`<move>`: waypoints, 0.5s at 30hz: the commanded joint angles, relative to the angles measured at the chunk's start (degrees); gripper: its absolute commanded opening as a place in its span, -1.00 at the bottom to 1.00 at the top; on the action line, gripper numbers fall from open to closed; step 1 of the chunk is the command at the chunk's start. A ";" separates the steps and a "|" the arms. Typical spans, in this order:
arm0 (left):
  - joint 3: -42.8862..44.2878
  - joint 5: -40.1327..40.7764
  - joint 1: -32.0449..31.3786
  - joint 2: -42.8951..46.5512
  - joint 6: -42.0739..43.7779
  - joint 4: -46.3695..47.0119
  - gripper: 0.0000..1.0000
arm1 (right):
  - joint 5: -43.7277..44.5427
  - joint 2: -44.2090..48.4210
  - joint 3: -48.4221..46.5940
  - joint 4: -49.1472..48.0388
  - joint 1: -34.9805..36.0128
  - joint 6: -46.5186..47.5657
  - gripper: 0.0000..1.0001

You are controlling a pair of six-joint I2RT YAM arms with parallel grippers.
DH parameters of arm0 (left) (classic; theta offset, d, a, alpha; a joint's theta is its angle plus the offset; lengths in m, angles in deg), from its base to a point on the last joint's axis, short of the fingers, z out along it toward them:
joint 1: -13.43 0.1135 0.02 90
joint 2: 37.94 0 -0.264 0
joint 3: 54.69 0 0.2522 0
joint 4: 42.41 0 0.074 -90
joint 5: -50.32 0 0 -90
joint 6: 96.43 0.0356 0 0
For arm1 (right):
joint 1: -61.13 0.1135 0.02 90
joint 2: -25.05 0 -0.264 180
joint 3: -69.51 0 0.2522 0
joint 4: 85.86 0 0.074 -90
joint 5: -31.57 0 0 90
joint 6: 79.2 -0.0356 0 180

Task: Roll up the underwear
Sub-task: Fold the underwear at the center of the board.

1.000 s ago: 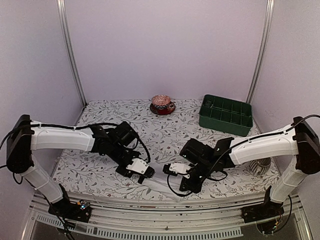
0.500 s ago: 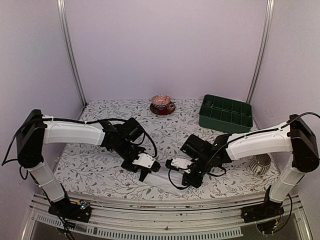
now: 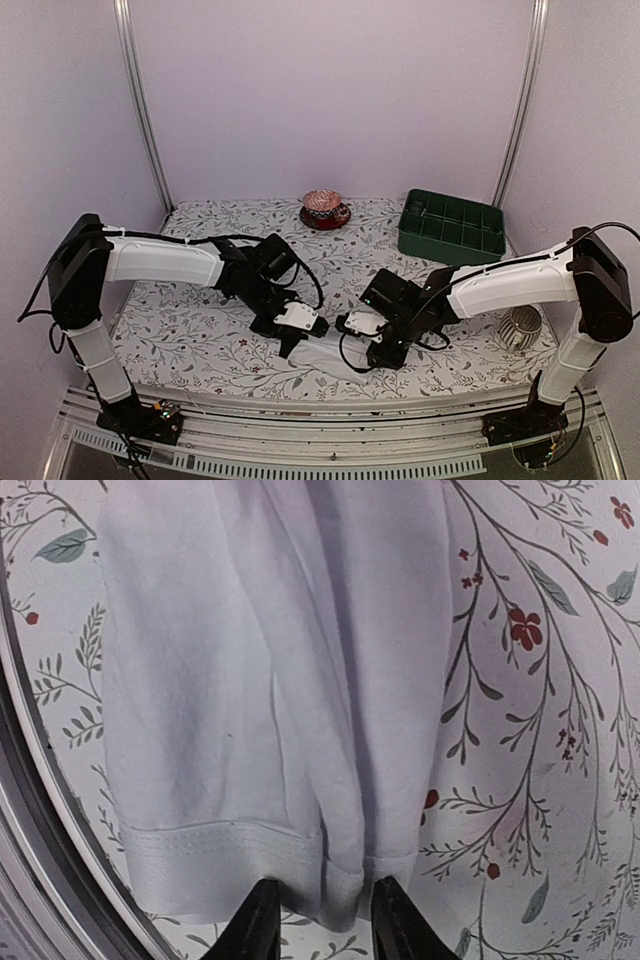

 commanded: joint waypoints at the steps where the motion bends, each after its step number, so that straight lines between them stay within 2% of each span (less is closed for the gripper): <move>1: 0.55 3.13 1.03 -1.11 -2.68 2.86 -0.55 | 6.40 0.34 -1.63 -0.13 -0.41 -1.43 -0.29; 4: -0.50 5.86 1.51 -0.72 -4.93 6.79 -0.16 | 9.97 1.19 -1.79 -0.63 -0.40 -2.71 -0.22; 5: -0.78 6.69 1.68 -0.65 -5.63 8.03 0.06 | 11.38 1.37 -1.82 -0.77 -0.40 -3.04 -0.21; 9: -1.46 9.41 2.44 0.42 -9.10 13.41 0.46 | 15.92 1.41 -1.86 -0.89 -0.05 -4.33 -0.19; 10: -1.79 10.09 2.56 0.87 -10.04 14.84 0.52 | 16.81 1.53 -1.90 -0.90 0.20 -4.67 -0.19; 15: -6.01 10.95 3.40 5.95 -11.20 22.84 0.53 | 18.04 3.56 -2.13 -2.29 3.01 -4.88 -0.20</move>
